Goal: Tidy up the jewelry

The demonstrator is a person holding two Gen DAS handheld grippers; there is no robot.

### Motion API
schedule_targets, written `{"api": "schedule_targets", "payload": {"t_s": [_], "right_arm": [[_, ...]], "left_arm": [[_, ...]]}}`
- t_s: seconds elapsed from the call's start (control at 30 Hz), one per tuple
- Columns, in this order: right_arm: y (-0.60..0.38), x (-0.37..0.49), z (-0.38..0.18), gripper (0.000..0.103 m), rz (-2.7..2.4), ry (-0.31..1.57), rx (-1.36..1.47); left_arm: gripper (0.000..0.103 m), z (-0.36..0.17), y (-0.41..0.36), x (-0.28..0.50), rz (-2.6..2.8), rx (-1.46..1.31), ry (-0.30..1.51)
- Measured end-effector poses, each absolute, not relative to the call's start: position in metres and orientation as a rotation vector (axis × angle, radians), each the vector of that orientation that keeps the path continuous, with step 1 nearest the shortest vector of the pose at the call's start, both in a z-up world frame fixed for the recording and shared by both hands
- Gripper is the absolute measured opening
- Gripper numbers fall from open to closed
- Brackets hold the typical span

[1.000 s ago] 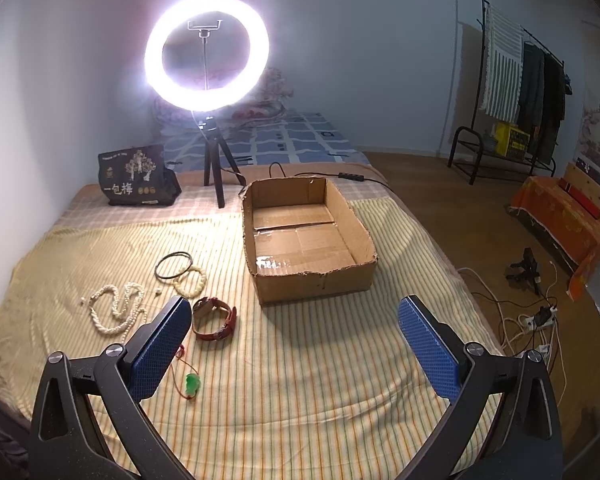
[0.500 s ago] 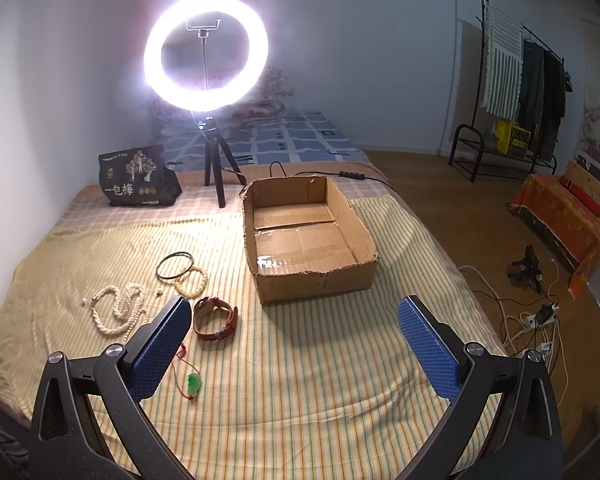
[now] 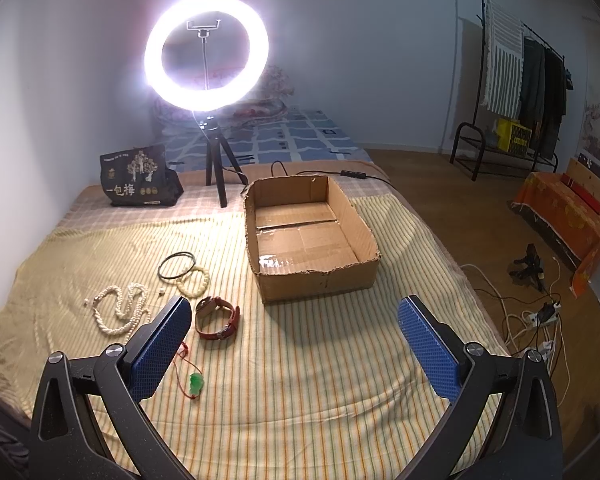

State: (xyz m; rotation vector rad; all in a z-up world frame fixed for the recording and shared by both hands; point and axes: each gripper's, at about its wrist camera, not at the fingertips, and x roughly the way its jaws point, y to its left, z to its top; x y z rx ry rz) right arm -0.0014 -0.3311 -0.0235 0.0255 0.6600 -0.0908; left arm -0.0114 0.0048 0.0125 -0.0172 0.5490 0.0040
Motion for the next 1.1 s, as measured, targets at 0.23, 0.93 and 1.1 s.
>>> {"api": "schedule_targets", "payload": {"t_s": [0.23,0.93,1.1], "right_arm": [[-0.329,-0.001,-0.024,0.102,-0.083,0.668,0.028],[-0.327,0.003,-0.027,0.102,-0.069,0.683,0.033],[-0.327,0.005,-0.03,0.102,-0.069,0.693,0.028]], "left_arm": [[0.103,0.012,0.005,-0.012,0.003,-0.018,0.549],[0.103,0.008,0.006,-0.002,0.02,-0.026,0.577],[0.103,0.004,0.016,0.004,0.037,-0.045,0.588]]}}
